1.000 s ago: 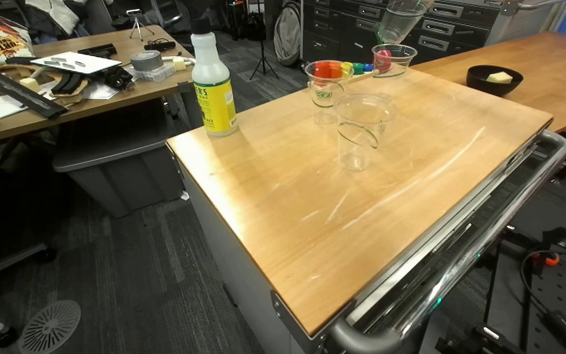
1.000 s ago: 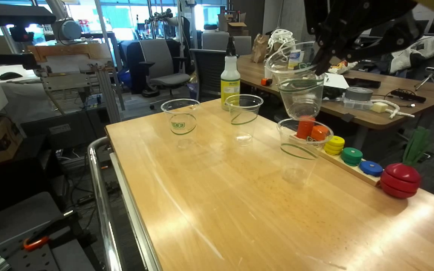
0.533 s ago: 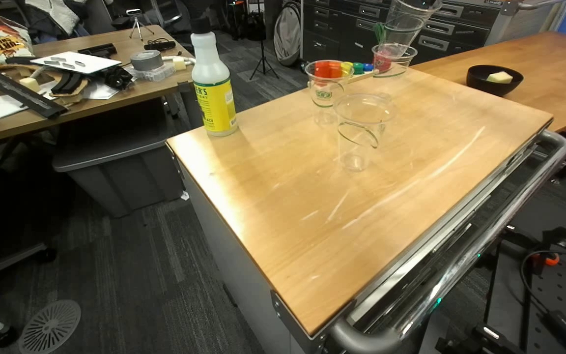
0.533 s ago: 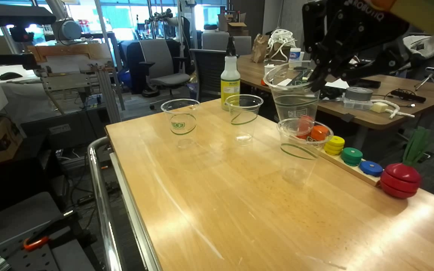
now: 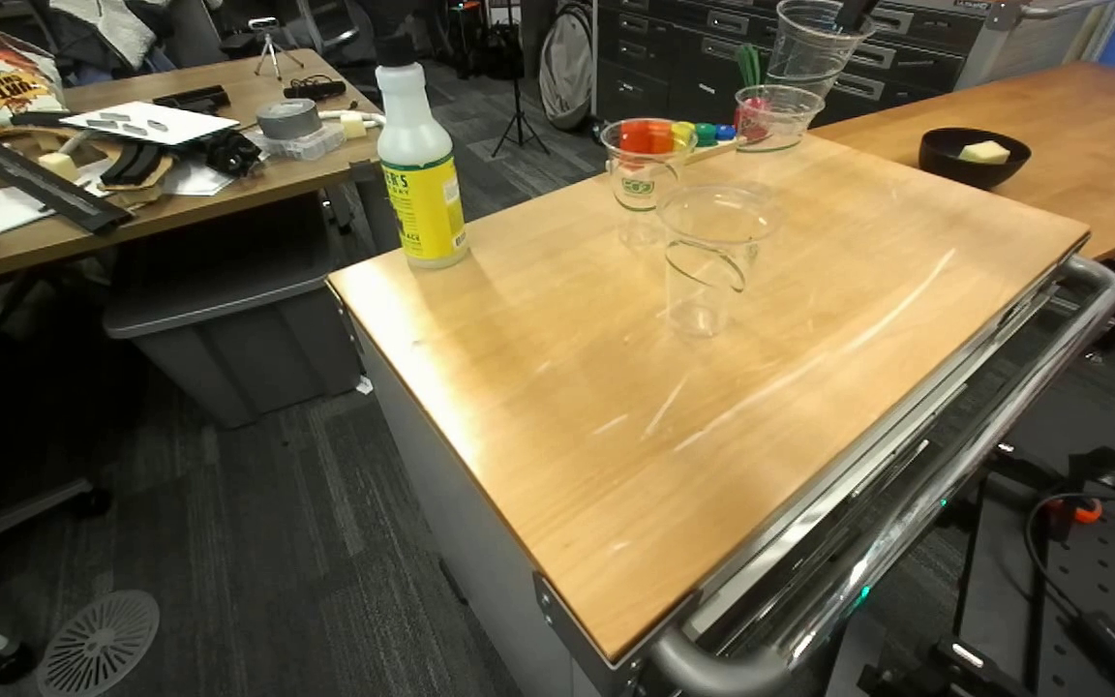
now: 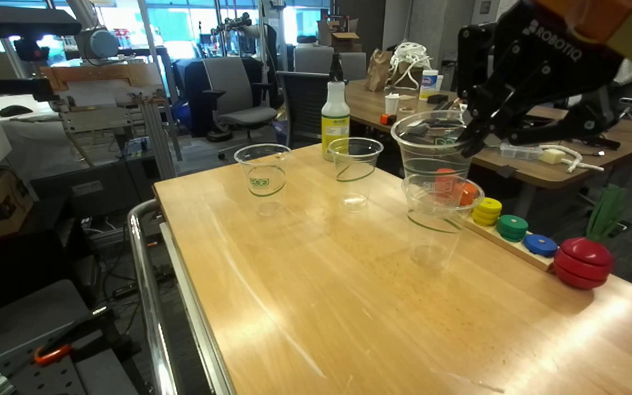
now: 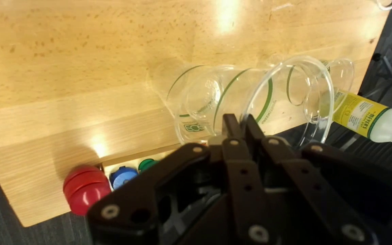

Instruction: Stack the cups together

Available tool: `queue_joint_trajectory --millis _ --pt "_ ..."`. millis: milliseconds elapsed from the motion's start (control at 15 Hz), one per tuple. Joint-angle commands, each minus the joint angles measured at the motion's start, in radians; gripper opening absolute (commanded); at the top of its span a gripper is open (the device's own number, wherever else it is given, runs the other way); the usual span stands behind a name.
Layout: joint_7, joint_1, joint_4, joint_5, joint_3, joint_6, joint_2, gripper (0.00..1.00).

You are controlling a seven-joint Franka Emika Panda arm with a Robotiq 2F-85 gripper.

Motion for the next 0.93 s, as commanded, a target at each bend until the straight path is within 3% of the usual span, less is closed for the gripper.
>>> queue_joint_trajectory --millis 0,67,400,600,867 --pt "0.014 -0.039 0.055 -0.007 0.023 -0.066 0.03 0.33" --pt "0.021 -0.043 0.059 -0.01 0.025 -0.073 0.034 0.36" --pt "0.054 -0.045 0.072 -0.025 0.033 -0.058 0.041 0.74" --pt "0.181 -0.004 0.024 -0.165 0.044 0.074 -0.015 0.98" --pt "0.457 0.067 -0.031 -0.426 0.088 0.168 -0.104 1.0"
